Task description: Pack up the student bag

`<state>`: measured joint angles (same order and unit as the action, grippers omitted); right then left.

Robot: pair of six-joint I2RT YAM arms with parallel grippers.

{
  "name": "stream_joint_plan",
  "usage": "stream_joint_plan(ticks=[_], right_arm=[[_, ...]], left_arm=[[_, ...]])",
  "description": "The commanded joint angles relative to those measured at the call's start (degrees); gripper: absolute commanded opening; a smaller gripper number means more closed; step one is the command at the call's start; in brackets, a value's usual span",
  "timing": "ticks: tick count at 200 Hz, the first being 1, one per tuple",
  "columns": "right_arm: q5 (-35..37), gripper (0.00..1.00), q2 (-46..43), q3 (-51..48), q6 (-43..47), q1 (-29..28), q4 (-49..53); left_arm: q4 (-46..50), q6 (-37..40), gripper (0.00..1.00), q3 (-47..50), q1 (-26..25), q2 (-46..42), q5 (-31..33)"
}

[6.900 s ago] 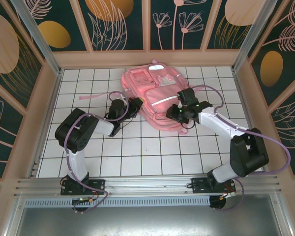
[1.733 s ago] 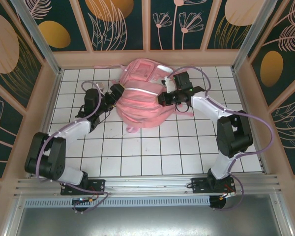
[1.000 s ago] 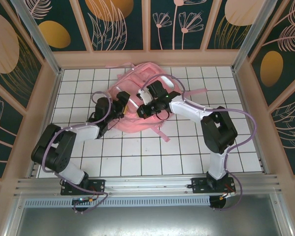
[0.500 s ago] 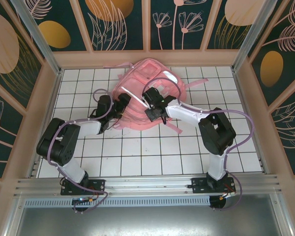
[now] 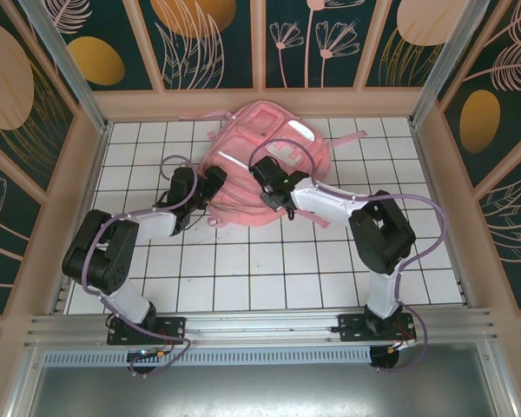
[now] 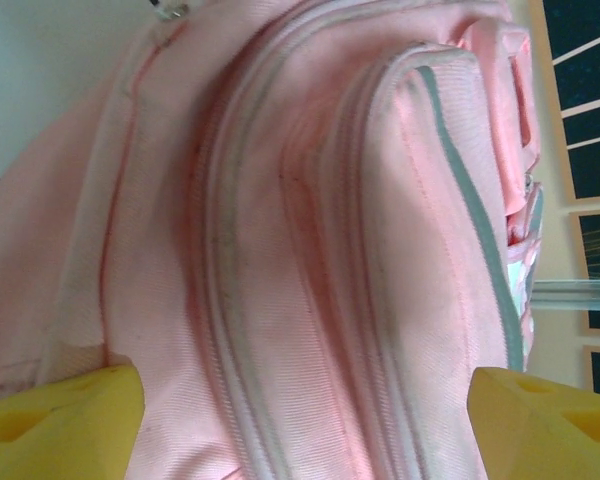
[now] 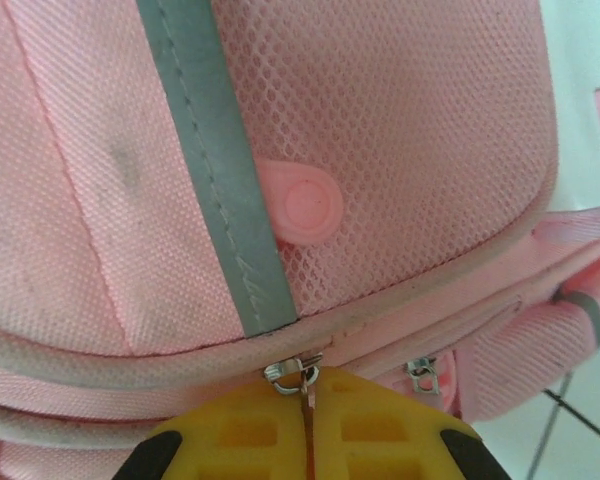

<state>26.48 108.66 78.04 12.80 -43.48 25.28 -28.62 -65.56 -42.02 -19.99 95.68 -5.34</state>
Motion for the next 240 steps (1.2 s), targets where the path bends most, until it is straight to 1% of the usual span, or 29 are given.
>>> stream_joint_plan(ticks=[1, 16, 19, 27, 37, 47, 55, 60, 64, 68, 74, 77, 80, 85, 93, 106, 121, 138, 146, 163, 175, 191, 202, 209, 225, 230, 236, 240], right_arm=[[14.1, 0.08, 1.7, -0.5, 3.4, 2.1, -0.9], [13.5, 0.10, 1.2, -0.5, 2.9, 2.1, -2.0], [13.3, 0.13, 1.1, -0.4, 2.7, 2.1, -2.1], [11.7, 0.22, 0.5, -0.2, 1.9, 2.2, -2.2], [8.0, 0.41, -0.8, -0.1, 0.4, 2.6, -1.9], [2.6, 0.54, -3.1, -0.5, -1.9, 3.5, -2.0], [-3.5, 0.62, -5.7, -1.6, -3.8, 4.9, -2.8], [-7.4, 0.69, -7.7, -2.6, -5.1, 6.0, -3.6], [-10.8, 0.73, -9.2, -3.7, -6.1, 7.1, -4.5], [-13.5, 0.81, -10.7, -4.8, -6.8, 8.3, -5.5], [-18.0, 0.85, -13.0, -6.6, -8.4, 10.4, -7.2], [-19.8, 0.91, -14.1, -7.6, -9.2, 11.5, -7.9], [-21.6, 0.92, -15.2, -8.6, -9.9, 11.8, -8.8], [-24.0, 0.94, -16.9, -10.3, -11.2, 14.7, -10.3], [-25.3, 0.95, -19.3, -13.3, -13.5, 17.7, -13.1], [-24.3, 0.96, -22.6, -18.6, -17.6, 22.5, -18.4], [-18.4, 0.96, -25.4, -24.8, -21.7, 27.0, -24.8], [-10.1, 0.96, -26.1, -31.0, -23.5, 30.2, -32.1], [-7.7, 0.96, -25.5, -33.6, -22.7, 31.2, -36.0], [-1.6, 0.96, -23.5, -39.6, -19.0, 31.7, -47.5], [1.6, 0.97, -21.8, -41.8, -16.0, 31.7, -53.1], [0.6, 0.98, -21.1, -45.5, -13.8, 32.2, -62.2], [-0.4, 0.98, -20.4, -47.3, -11.1, 32.3, -66.2], [-0.4, 0.98, -19.8, -49.1, -9.5, 32.5, -69.9], [-1.9, 0.98, -18.5, -54.2, -7.6, 34.2, -82.8], [-3.8, 0.99, -19.4, -54.0, -9.0, 35.1, -80.7], [-9.4, 0.99, -20.2, -54.5, -9.3, 36.9, -80.4], [-11.8, 0.99, -20.7, -54.9, -9.8, 37.9, -80.3]], left_arm=[[4.1, 2.7, 0.84, 1.3, 2.0, 2.1, 4.1], [4.7, 3.4, 0.84, 1.4, 2.1, 1.1, 4.9], [4.9, 3.6, 0.84, 1.3, 2.3, 0.8, 5.1], [5.7, 4.3, 0.85, 1.3, 2.5, -0.4, 5.4], [6.3, 5.3, 0.85, 1.2, 3.1, -2.1, 5.5], [7.2, 6.6, 0.88, 1.2, 3.8, -4.3, 5.9], [8.8, 8.0, 0.91, 0.9, 4.3, -6.4, 7.2], [10.2, 9.2, 0.94, 0.5, 4.5, -7.9, 8.6], [11.6, 10.3, 0.97, 0.2, 4.6, -9.1, 10.0], [13.0, 11.6, 0.98, -0.2, 4.7, -10.3, 11.6], [15.4, 13.7, 0.99, -0.7, 4.8, -12.1, 14.5], [16.2, 14.8, 0.98, -0.9, 4.8, -13.1, 16.1], [17.2, 15.8, 0.98, -1.1, 4.8, -14.0, 17.6], [18.9, 17.5, 0.98, -1.3, 4.8, -15.6, 20.4], [20.7, 20.2, 0.99, -1.4, 5.0, -17.8, 24.5], [21.8, 26.3, 0.99, -0.9, 5.3, -20.9, 29.8], [21.7, 32.6, 0.99, 0.6, 5.4, -23.7, 36.7], [18.8, 37.7, 0.99, 4.3, 5.5, -25.6, 45.4], [16.8, 39.5, 0.99, 6.5, 5.9, -26.1, 49.1], [8.2, 45.6, 0.99, 12.4, 6.1, -26.4, 53.6], [2.8, 47.0, 0.99, 16.1, 6.4, -26.0, 56.5], [-1.9, 47.0, 0.99, 19.1, 7.3, -24.9, 56.9], [-5.8, 47.6, 0.99, 20.7, 7.7, -23.5, 56.3], [-9.5, 48.8, 0.99, 21.9, 8.0, -22.3, 55.3], [-18.2, 51.9, 0.99, 23.8, 8.7, -19.2, 51.9], [-18.2, 52.8, 0.99, 23.1, 8.7, -18.5, 50.2], [-19.9, 54.2, 0.99, 22.8, 8.9, -17.6, 48.4], [-21.6, 55.1, 0.99, 22.8, 8.8, -16.9, 47.3]])
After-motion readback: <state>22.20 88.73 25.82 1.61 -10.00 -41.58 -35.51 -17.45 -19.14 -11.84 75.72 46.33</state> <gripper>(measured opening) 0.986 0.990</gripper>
